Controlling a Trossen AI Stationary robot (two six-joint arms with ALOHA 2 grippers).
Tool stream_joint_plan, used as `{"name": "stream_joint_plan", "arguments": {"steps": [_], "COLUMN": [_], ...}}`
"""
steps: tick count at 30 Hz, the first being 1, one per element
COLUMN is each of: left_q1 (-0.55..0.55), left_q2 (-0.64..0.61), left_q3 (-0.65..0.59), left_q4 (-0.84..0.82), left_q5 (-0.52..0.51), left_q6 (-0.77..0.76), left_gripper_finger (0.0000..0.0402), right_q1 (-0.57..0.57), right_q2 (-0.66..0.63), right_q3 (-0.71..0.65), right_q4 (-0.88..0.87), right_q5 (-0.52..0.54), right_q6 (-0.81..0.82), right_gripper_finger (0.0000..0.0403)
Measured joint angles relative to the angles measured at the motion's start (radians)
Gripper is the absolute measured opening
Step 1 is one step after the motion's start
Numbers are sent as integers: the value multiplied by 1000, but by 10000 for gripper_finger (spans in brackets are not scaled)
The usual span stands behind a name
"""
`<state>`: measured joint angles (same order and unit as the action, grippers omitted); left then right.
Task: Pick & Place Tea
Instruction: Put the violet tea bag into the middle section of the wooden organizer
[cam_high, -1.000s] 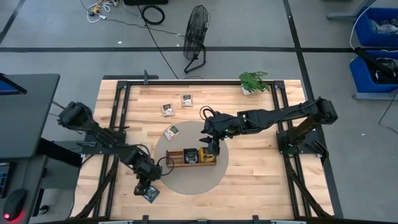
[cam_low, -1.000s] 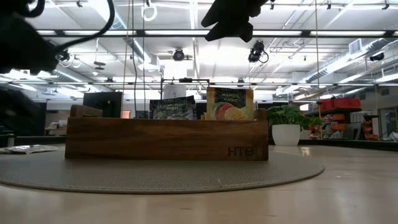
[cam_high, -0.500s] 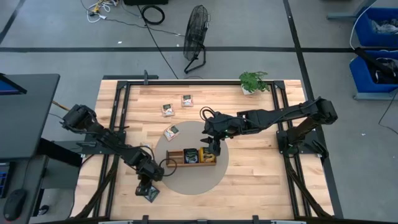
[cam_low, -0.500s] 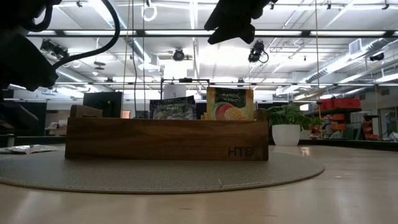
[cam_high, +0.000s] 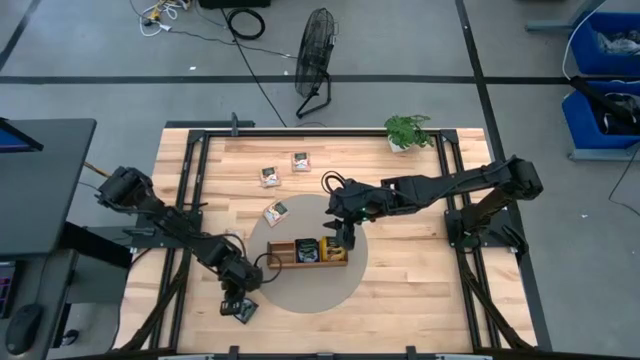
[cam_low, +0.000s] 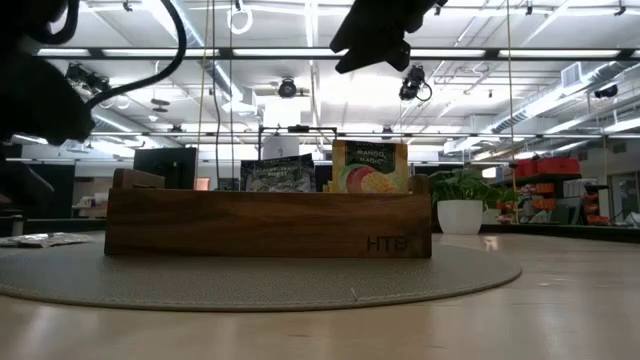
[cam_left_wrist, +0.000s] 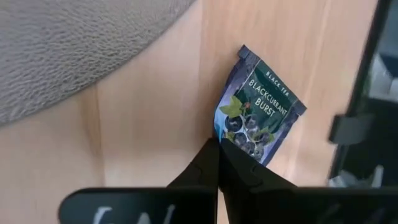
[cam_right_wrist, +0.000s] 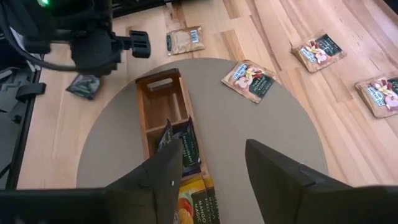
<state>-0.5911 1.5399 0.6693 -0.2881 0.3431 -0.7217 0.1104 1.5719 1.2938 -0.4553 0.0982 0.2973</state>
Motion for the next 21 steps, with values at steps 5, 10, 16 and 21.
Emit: {"name": "stream_joint_plan", "arguments": {"steps": [5, 10, 16, 21], "left_q1": [0, 1, 7, 52], "left_q2": [-76, -177, -301, -370], "left_q3": [0, 0, 0, 2], "left_q4": [5, 4, 6, 6], "left_q5": [-54, -137, -278, -371], "left_q6": [-57, -118, -192, -217], "left_gripper_finger": [4, 3, 3, 2], "right_q1": [-6, -6, -6, -6], "right_q2": [0, 0, 0, 0], "right_q3": [0, 0, 0, 0], "right_q4": [0, 3, 54, 130], "right_q5": [0, -5, -8, -25], "right_q6": [-4, -9, 9, 50], "right_gripper_finger": [182, 182, 182, 182]}}
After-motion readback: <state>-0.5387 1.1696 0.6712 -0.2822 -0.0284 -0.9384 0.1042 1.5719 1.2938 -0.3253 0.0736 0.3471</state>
